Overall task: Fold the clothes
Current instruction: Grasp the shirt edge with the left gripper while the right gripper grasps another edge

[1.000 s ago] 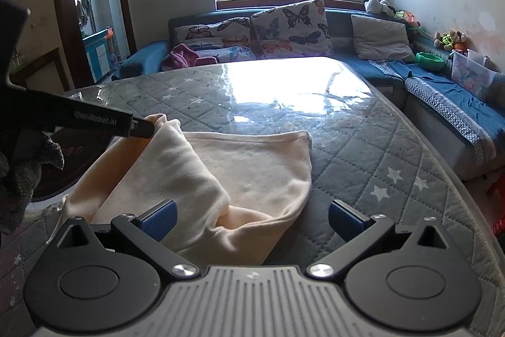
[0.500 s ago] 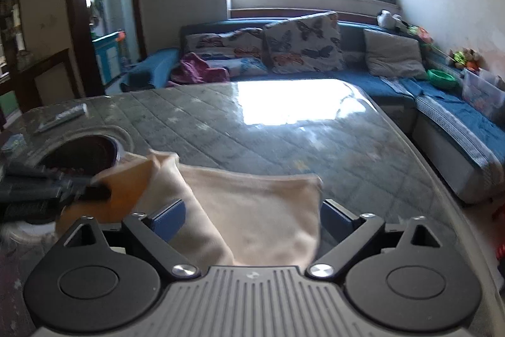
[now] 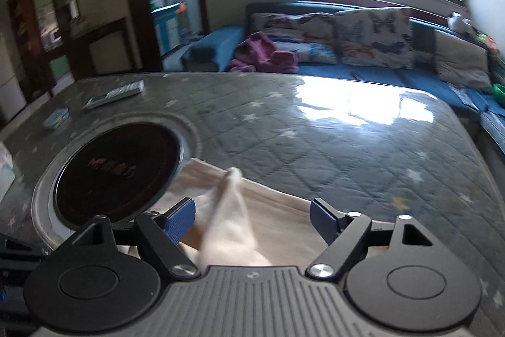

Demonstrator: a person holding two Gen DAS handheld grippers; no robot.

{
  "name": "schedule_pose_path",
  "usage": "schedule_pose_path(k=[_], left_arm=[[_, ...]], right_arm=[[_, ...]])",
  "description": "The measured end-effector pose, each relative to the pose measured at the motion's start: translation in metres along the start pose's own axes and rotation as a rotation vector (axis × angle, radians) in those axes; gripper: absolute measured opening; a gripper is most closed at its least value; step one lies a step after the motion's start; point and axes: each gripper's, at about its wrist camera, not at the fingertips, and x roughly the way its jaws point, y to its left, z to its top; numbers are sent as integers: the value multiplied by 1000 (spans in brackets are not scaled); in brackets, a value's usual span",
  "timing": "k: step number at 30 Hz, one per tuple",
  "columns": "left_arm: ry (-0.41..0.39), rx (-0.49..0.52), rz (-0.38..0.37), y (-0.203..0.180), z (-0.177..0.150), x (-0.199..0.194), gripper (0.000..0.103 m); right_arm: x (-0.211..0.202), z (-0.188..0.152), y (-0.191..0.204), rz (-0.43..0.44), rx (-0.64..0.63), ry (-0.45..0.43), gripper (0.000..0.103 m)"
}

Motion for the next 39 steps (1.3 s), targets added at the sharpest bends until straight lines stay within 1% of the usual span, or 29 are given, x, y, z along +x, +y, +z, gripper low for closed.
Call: schedule_pose_path(k=[2, 4, 5, 6, 7, 8, 10, 12, 13, 16, 17, 18, 19, 20, 21, 24, 25, 27, 28, 29, 30, 31, 33, 35, 39], left_arm=[[4, -9, -4, 0, -2, 0, 3], [3, -11, -2, 1, -2, 0, 3], [3, -12, -1, 1, -2, 0, 3], [3, -14, 0, 2, -1, 0, 3], [3, -15, 2, 2, -1, 0, 3], [2, -16, 3, 3, -1, 0, 3], [1, -15, 6, 3, 0, 1, 4], [-4, -1, 13, 1, 4, 2, 5], [-7, 6, 17, 1, 6, 2, 6], [-14, 29, 31, -2, 12, 5, 10], [-17, 37, 35, -3, 14, 5, 17], [-21, 46, 34, -5, 17, 6, 29], [-27, 60, 40, -7, 19, 7, 34], [-34, 74, 45, -10, 21, 8, 44], [-36, 85, 57, -12, 24, 11, 48], [-30, 98, 49, -12, 31, 23, 48], [-19, 99, 49, -12, 33, 29, 48], [0, 105, 44, -12, 34, 38, 47], [8, 110, 40, -12, 34, 41, 46], [18, 103, 30, -12, 33, 43, 43], [29, 96, 19, -11, 32, 46, 31], [40, 89, 9, -10, 31, 48, 25], [38, 82, -5, -10, 29, 47, 19], [36, 79, -17, -9, 27, 47, 12], [34, 74, -30, -7, 26, 46, 7]], right_arm=[[10, 3, 7, 11, -18, 17, 76], [24, 5, 9, 20, -20, 43, 64], [30, 6, 8, 24, -18, 55, 61], [36, 7, 7, 28, -15, 66, 54], [41, 7, 5, 33, -8, 77, 44], [45, 7, 4, 41, 1, 90, 39], [48, 4, -2, 55, 23, 104, 17], [44, 2, -8, 48, 43, 95, 13], [41, 1, -12, 43, 53, 87, 8], [22, -2, -23, 27, 75, 46, 5], [15, -3, -27, 19, 81, 30, 5], [7, -4, -31, 14, 89, 12, 5], [-2, -5, -35, 9, 101, -6, 4], [-11, -6, -39, 6, 111, -22, 4], [-19, -7, -43, 2, 119, -36, 4], [-37, -12, -53, -11, 124, -50, 5], [-39, -12, -55, -9, 125, -47, 8], [-39, -13, -56, -7, 127, -37, 10], [-37, -12, -57, 0, 127, -31, 16], [-35, -10, -57, 13, 132, -27, 21], [-31, -8, -57, 27, 140, -21, 28], [-27, -7, -56, 40, 143, -15, 30], [-13, -2, -49, 66, 143, 3, 31], [2, 2, -43, 73, 137, 26, 32], [29, 4, -34, 77, 131, 67, 32]])
